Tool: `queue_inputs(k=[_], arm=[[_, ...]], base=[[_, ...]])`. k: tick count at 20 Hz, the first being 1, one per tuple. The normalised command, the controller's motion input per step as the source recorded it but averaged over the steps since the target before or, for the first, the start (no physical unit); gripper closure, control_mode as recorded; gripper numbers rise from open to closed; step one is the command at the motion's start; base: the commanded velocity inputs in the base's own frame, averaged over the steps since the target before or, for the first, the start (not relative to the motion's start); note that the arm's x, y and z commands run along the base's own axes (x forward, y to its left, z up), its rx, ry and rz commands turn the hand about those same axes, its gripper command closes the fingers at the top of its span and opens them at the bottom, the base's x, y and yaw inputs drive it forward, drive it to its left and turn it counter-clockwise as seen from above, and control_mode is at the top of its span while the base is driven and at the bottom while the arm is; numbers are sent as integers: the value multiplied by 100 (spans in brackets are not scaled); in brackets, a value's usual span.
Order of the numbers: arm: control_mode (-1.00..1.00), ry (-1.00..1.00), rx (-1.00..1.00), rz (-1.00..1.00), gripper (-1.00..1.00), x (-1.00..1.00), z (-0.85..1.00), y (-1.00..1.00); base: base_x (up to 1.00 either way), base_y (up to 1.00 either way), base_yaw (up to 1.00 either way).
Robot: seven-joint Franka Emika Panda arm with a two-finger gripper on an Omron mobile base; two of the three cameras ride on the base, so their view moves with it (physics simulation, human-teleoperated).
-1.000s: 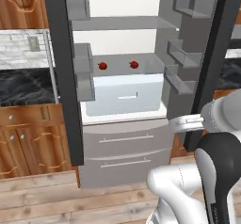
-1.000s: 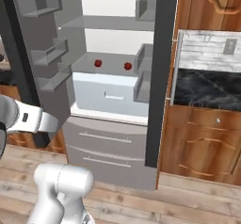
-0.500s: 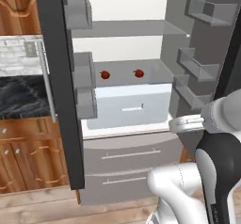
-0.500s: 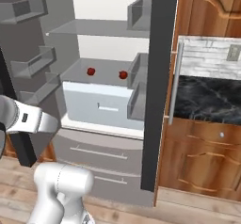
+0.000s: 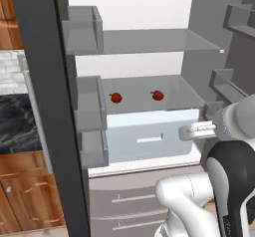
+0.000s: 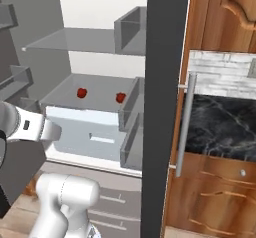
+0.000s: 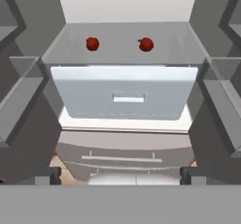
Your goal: Gather the bell peppers from the fridge and place them on a tray on the dining counter. Then gather the fish and chicken drumstick from the fridge and place them on the other tray.
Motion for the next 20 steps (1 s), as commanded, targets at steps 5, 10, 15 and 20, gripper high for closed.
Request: queue_inputs(k=[5, 10, 15, 20], arm=[[100, 0, 0, 0, -100, 0, 0, 0], [100, 0, 0, 0, -100, 0, 0, 0], [-100, 0, 0, 0, -100, 8, -6, -2], [-100, 0, 0, -1, -100, 39, -27, -7]], base=[[75, 0, 0], [52, -7, 0], [31, -8, 0], [0, 0, 0]])
